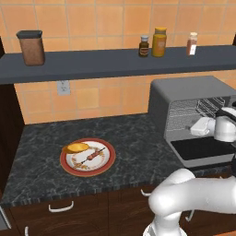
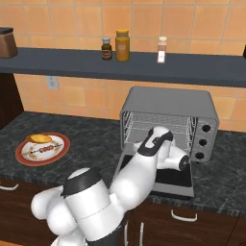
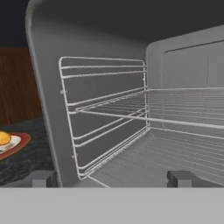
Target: Pick up the kebab skewer and baguette bread, and place them inside the toaster oven. Close the toaster oven door and start by setting the timer.
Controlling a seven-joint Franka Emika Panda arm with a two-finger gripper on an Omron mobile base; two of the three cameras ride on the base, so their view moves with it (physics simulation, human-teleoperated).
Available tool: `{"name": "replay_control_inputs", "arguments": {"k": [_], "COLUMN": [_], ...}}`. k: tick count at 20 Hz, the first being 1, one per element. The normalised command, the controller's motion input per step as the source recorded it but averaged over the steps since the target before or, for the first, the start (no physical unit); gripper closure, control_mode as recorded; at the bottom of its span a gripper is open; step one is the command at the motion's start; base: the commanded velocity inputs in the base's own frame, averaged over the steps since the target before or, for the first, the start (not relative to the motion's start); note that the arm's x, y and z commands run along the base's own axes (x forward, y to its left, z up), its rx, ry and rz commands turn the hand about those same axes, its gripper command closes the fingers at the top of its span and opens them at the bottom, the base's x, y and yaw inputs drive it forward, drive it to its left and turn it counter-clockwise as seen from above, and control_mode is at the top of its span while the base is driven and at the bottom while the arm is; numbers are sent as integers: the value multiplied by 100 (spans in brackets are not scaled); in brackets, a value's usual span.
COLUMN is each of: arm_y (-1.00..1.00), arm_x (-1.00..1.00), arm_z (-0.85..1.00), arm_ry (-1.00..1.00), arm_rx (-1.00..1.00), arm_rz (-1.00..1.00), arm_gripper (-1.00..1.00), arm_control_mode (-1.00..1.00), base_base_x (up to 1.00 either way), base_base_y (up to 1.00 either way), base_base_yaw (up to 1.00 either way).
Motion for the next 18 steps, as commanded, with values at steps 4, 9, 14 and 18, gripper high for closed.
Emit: {"name": "replay_control_inputs", "arguments": {"k": [4,9,14,18], "arm_y": [-9,-11,-15,-3], "arm_x": [47,33,26,45], "arm_z": [-31,-33,-5,-16], "arm_ry": [0,0,0,0], "arm_rx": [0,0,0,0], "arm_rz": [-2,-3,-3,-5], "arm_gripper": [-100,-100,-100,-100], "arm_control_mode": [-100,-100,-100,-100], "base_base_x": [0,0,0,0], "base_base_y": [0,0,0,0], "base_base_yaw": [0,0,0,0]}}
